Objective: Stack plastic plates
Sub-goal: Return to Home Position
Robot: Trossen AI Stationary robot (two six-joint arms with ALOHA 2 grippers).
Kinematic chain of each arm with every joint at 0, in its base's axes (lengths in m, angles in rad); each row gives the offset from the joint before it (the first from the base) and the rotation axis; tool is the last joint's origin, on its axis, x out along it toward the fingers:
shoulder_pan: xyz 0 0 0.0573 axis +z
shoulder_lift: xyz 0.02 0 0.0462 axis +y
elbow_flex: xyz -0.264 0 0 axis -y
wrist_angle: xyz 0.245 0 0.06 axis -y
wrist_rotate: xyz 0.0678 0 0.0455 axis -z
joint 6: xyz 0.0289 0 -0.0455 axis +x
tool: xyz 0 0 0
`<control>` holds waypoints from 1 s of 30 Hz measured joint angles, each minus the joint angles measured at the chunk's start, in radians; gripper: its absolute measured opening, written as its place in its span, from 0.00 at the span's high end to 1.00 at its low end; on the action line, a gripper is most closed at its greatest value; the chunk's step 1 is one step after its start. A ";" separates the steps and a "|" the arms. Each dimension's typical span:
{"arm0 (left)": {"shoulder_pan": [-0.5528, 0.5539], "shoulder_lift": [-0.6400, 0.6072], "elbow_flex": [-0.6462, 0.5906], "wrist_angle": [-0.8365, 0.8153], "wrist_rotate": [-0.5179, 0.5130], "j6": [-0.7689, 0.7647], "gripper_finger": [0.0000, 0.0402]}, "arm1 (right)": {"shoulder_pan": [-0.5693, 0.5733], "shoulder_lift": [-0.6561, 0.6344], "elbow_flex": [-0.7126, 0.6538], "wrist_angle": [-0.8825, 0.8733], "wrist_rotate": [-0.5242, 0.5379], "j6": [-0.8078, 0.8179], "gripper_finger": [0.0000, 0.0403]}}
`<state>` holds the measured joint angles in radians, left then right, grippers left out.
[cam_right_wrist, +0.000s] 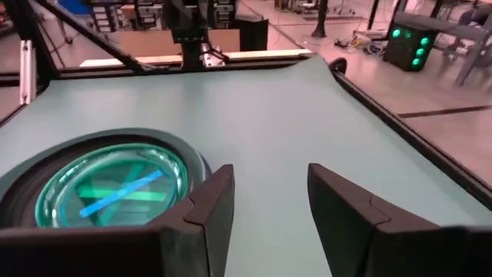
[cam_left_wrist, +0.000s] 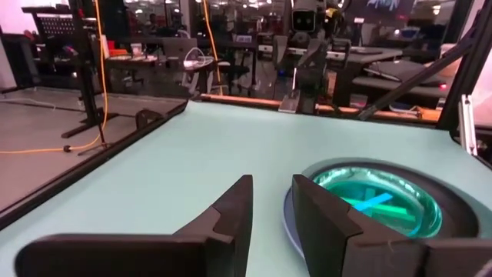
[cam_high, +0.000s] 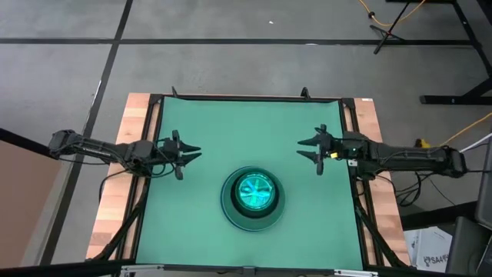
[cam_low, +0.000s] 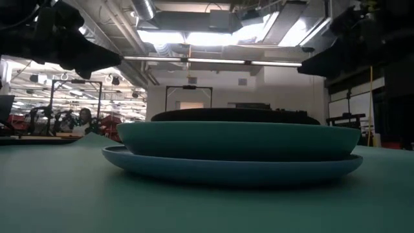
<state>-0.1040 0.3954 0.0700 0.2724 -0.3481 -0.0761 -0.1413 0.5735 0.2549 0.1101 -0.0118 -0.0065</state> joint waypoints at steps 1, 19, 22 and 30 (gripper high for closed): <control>0.000 -0.004 0.000 -0.007 0.000 0.000 0.79 | -0.006 -0.017 -0.009 -0.001 0.000 0.003 0.61; -0.001 -0.006 0.000 -0.009 0.000 -0.018 0.79 | -0.010 -0.227 -0.101 -0.006 0.003 0.039 0.61; -0.001 -0.005 0.000 -0.010 0.001 -0.019 0.79 | -0.010 -0.242 -0.111 -0.006 0.004 0.040 0.61; -0.001 -0.005 0.000 -0.011 0.005 -0.019 0.79 | -0.010 -0.267 -0.135 -0.003 0.004 0.053 0.61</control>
<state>-0.1051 0.3901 0.0696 0.2615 -0.3429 -0.0948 -0.1509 0.3065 0.1198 0.1067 -0.0078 0.0462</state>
